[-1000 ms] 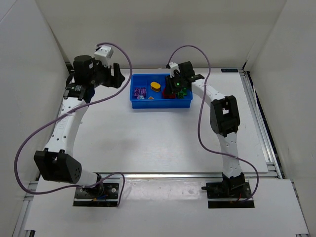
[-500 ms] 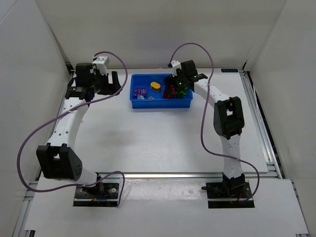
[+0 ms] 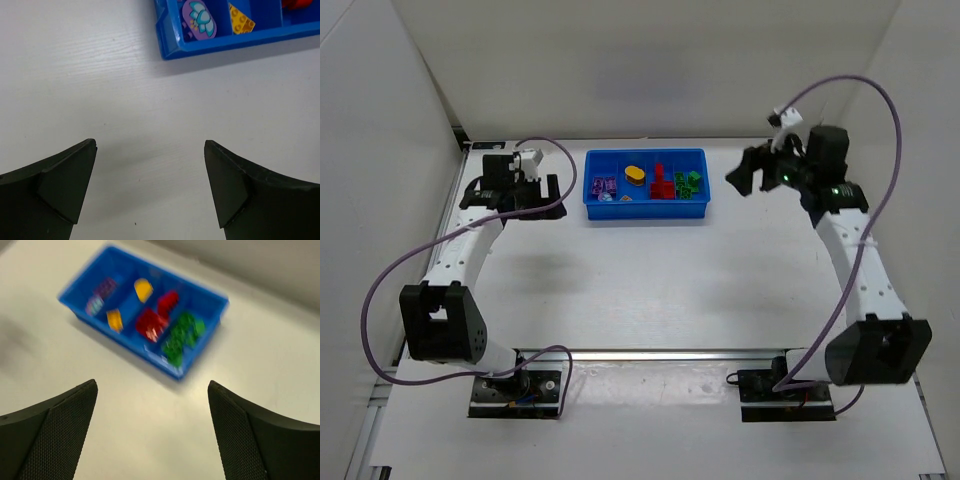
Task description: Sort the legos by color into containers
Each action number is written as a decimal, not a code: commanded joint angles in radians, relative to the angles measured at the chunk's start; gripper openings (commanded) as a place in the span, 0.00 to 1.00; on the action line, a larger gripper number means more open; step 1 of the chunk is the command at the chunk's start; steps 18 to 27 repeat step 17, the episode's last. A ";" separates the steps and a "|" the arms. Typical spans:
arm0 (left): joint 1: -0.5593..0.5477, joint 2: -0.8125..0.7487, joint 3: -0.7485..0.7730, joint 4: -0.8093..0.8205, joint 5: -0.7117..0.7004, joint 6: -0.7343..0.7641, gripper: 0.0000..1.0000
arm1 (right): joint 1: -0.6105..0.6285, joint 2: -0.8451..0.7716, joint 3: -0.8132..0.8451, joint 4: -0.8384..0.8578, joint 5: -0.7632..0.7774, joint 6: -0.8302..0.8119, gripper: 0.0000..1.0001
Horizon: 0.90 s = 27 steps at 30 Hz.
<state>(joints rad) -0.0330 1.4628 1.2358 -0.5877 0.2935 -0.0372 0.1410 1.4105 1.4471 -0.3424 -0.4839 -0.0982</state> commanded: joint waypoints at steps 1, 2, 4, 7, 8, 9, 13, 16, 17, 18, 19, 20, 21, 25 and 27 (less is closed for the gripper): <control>0.008 -0.032 -0.030 -0.009 -0.001 -0.021 0.99 | -0.111 -0.089 -0.212 -0.107 -0.047 -0.058 0.93; 0.011 -0.029 -0.036 -0.009 0.002 -0.021 0.99 | -0.139 -0.119 -0.297 -0.107 -0.053 -0.073 0.93; 0.012 -0.022 -0.061 -0.004 0.006 -0.013 1.00 | -0.207 -0.180 -0.368 -0.109 -0.061 -0.107 0.93; 0.012 0.007 -0.079 0.000 0.006 -0.001 0.99 | -0.257 -0.217 -0.512 -0.093 -0.076 -0.130 0.93; 0.012 0.017 -0.081 0.000 0.000 0.002 0.99 | -0.265 -0.222 -0.528 -0.074 -0.078 -0.133 0.93; 0.013 0.036 -0.082 -0.001 -0.007 0.013 0.99 | -0.274 -0.220 -0.543 -0.064 -0.081 -0.133 0.93; 0.013 0.034 -0.104 0.012 -0.022 0.031 1.00 | -0.296 -0.188 -0.574 -0.024 -0.087 -0.114 0.93; 0.012 0.021 -0.117 0.019 -0.046 0.033 0.99 | -0.307 -0.168 -0.576 0.003 -0.091 -0.100 0.93; 0.013 0.016 -0.119 0.019 -0.050 0.033 0.99 | -0.305 -0.165 -0.574 0.006 -0.090 -0.098 0.93; 0.013 0.016 -0.119 0.019 -0.050 0.033 0.99 | -0.305 -0.165 -0.574 0.006 -0.090 -0.098 0.93; 0.013 0.016 -0.119 0.019 -0.050 0.033 0.99 | -0.305 -0.165 -0.574 0.006 -0.090 -0.098 0.93; 0.013 0.016 -0.119 0.019 -0.050 0.033 0.99 | -0.305 -0.165 -0.574 0.006 -0.090 -0.098 0.93; 0.013 0.016 -0.119 0.019 -0.050 0.033 0.99 | -0.305 -0.165 -0.574 0.006 -0.090 -0.098 0.93; 0.013 0.016 -0.119 0.019 -0.050 0.033 0.99 | -0.305 -0.165 -0.574 0.006 -0.090 -0.098 0.93; 0.013 0.016 -0.119 0.019 -0.050 0.033 0.99 | -0.305 -0.165 -0.574 0.006 -0.090 -0.098 0.93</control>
